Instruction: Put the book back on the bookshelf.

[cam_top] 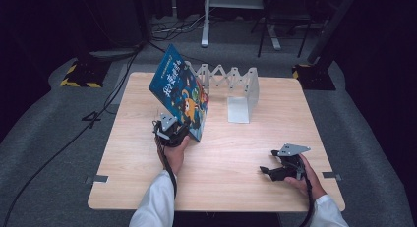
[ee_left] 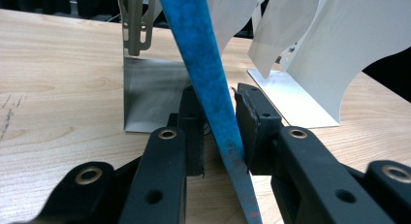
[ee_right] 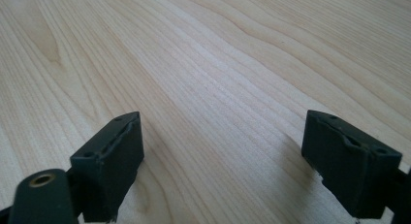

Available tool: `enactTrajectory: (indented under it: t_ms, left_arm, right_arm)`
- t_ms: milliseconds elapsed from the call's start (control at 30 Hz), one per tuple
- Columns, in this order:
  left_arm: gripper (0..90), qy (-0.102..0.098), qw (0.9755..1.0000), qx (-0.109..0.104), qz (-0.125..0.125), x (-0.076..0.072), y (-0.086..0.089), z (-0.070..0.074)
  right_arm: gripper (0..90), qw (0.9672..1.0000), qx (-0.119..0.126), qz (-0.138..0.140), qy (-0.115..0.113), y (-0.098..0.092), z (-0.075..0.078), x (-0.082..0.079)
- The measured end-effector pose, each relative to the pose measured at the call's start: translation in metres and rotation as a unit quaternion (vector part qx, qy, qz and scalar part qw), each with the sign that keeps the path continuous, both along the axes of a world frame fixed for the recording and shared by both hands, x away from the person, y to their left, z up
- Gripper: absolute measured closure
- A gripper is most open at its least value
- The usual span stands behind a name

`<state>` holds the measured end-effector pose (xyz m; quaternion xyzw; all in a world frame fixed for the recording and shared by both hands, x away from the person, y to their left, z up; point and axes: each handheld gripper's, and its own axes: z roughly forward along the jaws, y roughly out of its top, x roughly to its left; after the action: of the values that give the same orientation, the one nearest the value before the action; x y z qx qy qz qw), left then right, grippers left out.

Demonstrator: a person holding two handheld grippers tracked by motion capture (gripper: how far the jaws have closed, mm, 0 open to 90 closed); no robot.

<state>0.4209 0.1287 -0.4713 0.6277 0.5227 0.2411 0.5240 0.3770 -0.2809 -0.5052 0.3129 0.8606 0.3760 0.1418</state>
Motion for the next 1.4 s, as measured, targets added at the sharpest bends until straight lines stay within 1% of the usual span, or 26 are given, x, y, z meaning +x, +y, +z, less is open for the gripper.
enactTrajectory:
  t_ms: [100,167,267,433,500,567,633,700,767,800,833,867,933,967,1033,1067,1100,1133,1167,1200,1233,1267,1300,1333,1367,1400]
  left_arm:
    - [72.6,0.001,1.0,0.004,-0.009,0.0,0.002,0.0]
    - [72.0,0.001,0.9997,0.016,-0.018,-0.001,0.004,0.002]
    - [71.1,0.002,0.9993,0.021,-0.031,-0.004,0.008,0.005]
    - [68.1,-0.004,0.9975,0.049,-0.05,-0.01,0.019,0.014]
    - [66.2,-0.009,0.997,0.052,-0.057,-0.013,0.025,0.017]
    - [65.1,-0.011,0.9957,0.056,-0.073,-0.015,0.032,0.022]
    - [62.8,-0.015,0.9952,0.057,-0.078,-0.018,0.037,0.025]
    - [58.3,-0.012,0.9944,0.053,-0.091,-0.021,0.044,0.028]
    - [51.1,-0.014,0.992,0.056,-0.112,-0.024,0.049,0.03]
    - [48.5,-0.015,0.9903,0.063,-0.123,-0.025,0.051,0.031]
    - [47.0,-0.009,0.9877,0.076,-0.136,-0.028,0.054,0.032]
    - [43.6,-0.008,0.9867,0.087,-0.137,-0.031,0.056,0.032]
    - [40.3,-0.003,0.9845,0.099,-0.144,-0.035,0.06,0.033]
    - [39.2,-0.002,0.9839,0.102,-0.147,-0.037,0.062,0.033]
    - [32.9,-0.004,0.9832,0.113,-0.143,-0.043,0.064,0.034]
    - [32.5,-0.004,0.9815,0.123,-0.147,-0.045,0.066,0.034]
    - [29.8,-0.004,0.9815,0.123,-0.147,-0.045,0.066,0.034]
    - [29.8,-0.003,0.98,0.127,-0.154,-0.048,0.067,0.034]
    - [26.2,-0.006,0.9772,0.137,-0.162,-0.053,0.069,0.034]
    - [24.7,-0.006,0.9772,0.137,-0.162,-0.053,0.069,0.034]
    - [24.7,-0.007,0.9747,0.147,-0.168,-0.056,0.07,0.033]
    - [20.8,-0.003,0.9734,0.149,-0.174,-0.058,0.071,0.033]
    - [20.8,-0.001,0.972,0.15,-0.181,-0.06,0.073,0.032]
    - [19.6,0.001,0.9718,0.151,-0.181,-0.063,0.073,0.032]
    - [19.6,-0.001,0.97,0.158,-0.185,-0.065,0.074,0.032]
    - [19.5,0.001,0.9696,0.163,-0.183,-0.067,0.074,0.032]
  right_arm:
    - [15.3,1.0,0.0,0.0,0.0,0.0,0.0,0.0]
    - [15.3,1.0,0.0,0.0,0.0,0.0,0.0,0.0]
    - [15.3,1.0,0.0,0.0,0.0,0.0,0.0,0.0]
    - [15.3,1.0,-0.004,0.0,0.002,0.0,0.001,0.0]
    - [15.3,1.0,-0.008,0.0,0.005,0.0,0.002,0.001]
    - [15.4,0.9999,-0.014,-0.001,0.009,0.0,0.003,0.001]
    - [15.7,0.9997,-0.019,-0.002,0.014,0.0,0.004,0.002]
    - [18.8,0.9995,-0.024,-0.002,0.019,0.0,0.006,0.0]
    - [22.0,0.9994,-0.031,-0.005,0.013,0.001,0.008,-0.002]
    - [23.1,0.9993,-0.036,-0.006,0.006,0.002,0.009,-0.003]
    - [23.5,0.999,-0.044,-0.007,-0.001,0.004,0.01,-0.004]
    - [23.6,0.9987,-0.05,-0.01,-0.005,0.006,0.011,-0.005]
    - [23.5,0.9987,-0.05,-0.009,-0.009,0.008,0.014,-0.007]
    - [23.4,0.9987,-0.048,-0.008,-0.012,0.008,0.015,-0.008]
    - [23.4,0.9988,-0.045,-0.01,-0.017,0.009,0.019,-0.01]
    - [23.2,0.9987,-0.046,-0.012,-0.02,0.009,0.021,-0.01]
    - [23.2,0.9987,-0.046,-0.012,-0.02,0.009,0.021,-0.01]
    - [22.7,0.9986,-0.043,-0.015,-0.026,0.008,0.024,-0.011]
    - [21.5,0.9984,-0.042,-0.019,-0.031,0.007,0.027,-0.013]
    - [21.5,0.9984,-0.042,-0.019,-0.031,0.007,0.027,-0.013]
    - [20.7,0.9983,-0.043,-0.021,-0.034,0.007,0.029,-0.014]
    - [20.1,0.998,-0.045,-0.025,-0.037,0.005,0.031,-0.014]
    - [20.1,0.998,-0.045,-0.025,-0.037,0.005,0.031,-0.014]
    - [20.1,0.9979,-0.045,-0.028,-0.038,0.005,0.032,-0.015]
    - [20.0,0.9977,-0.046,-0.028,-0.04,0.004,0.033,-0.015]
    - [19.9,0.9977,-0.044,-0.03,-0.04,0.003,0.034,-0.016]
